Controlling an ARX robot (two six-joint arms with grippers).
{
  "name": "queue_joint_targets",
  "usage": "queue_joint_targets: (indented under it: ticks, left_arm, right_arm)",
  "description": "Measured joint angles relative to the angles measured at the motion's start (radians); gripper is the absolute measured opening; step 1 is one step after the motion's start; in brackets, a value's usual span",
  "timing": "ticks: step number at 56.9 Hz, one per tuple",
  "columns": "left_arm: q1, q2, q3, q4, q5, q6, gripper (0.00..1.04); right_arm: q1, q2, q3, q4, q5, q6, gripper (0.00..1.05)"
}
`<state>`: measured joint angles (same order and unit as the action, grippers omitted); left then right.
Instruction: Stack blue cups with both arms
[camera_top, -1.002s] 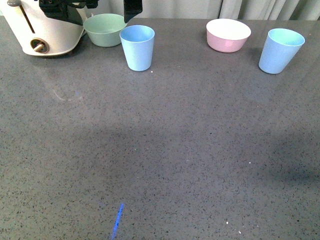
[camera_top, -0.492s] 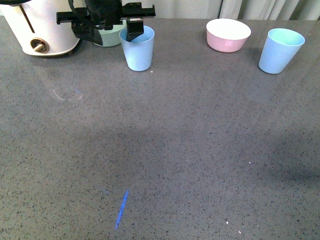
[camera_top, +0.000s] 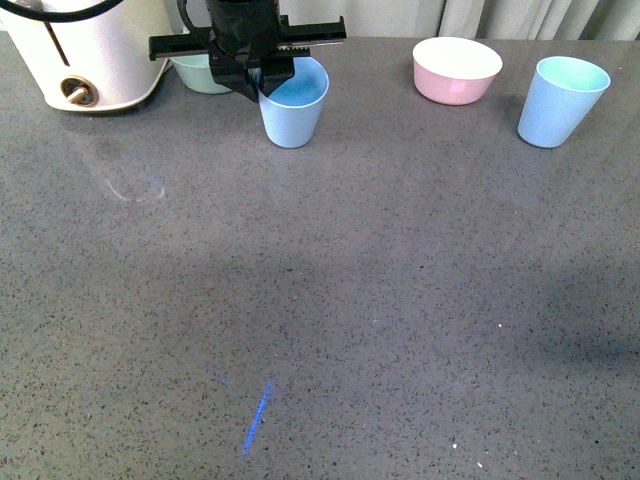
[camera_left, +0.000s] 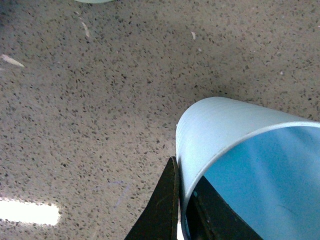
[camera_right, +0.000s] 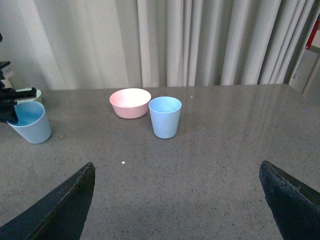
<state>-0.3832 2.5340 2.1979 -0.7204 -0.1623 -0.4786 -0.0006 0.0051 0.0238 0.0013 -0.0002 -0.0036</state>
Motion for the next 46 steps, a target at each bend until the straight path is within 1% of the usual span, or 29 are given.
queue_joint_targets:
  ticks: [10,21,32,40,46]
  left_arm:
    - [-0.042,-0.028,0.001,-0.016,0.06,-0.072,0.02]
    - [-0.084,-0.021,0.05,-0.058,0.078,-0.103,0.02]
    - [-0.123,-0.002,0.072,-0.082,0.058,-0.143,0.02]
    - [-0.148,0.077,0.177,-0.148,0.048,-0.147,0.02]
    - [-0.161,0.119,0.221,-0.177,0.028,-0.148,0.02]
  right_arm:
    - [0.0,0.0,0.0,0.0,0.0,0.0,0.96]
    - [0.0,0.0,0.0,0.0,0.0,0.0,0.96]
    - [0.0,0.0,0.0,0.0,0.0,0.0,0.96]
    - [0.0,0.0,0.0,0.0,0.0,0.0,0.96]
    - [0.0,0.0,0.0,0.0,0.0,0.0,0.96]
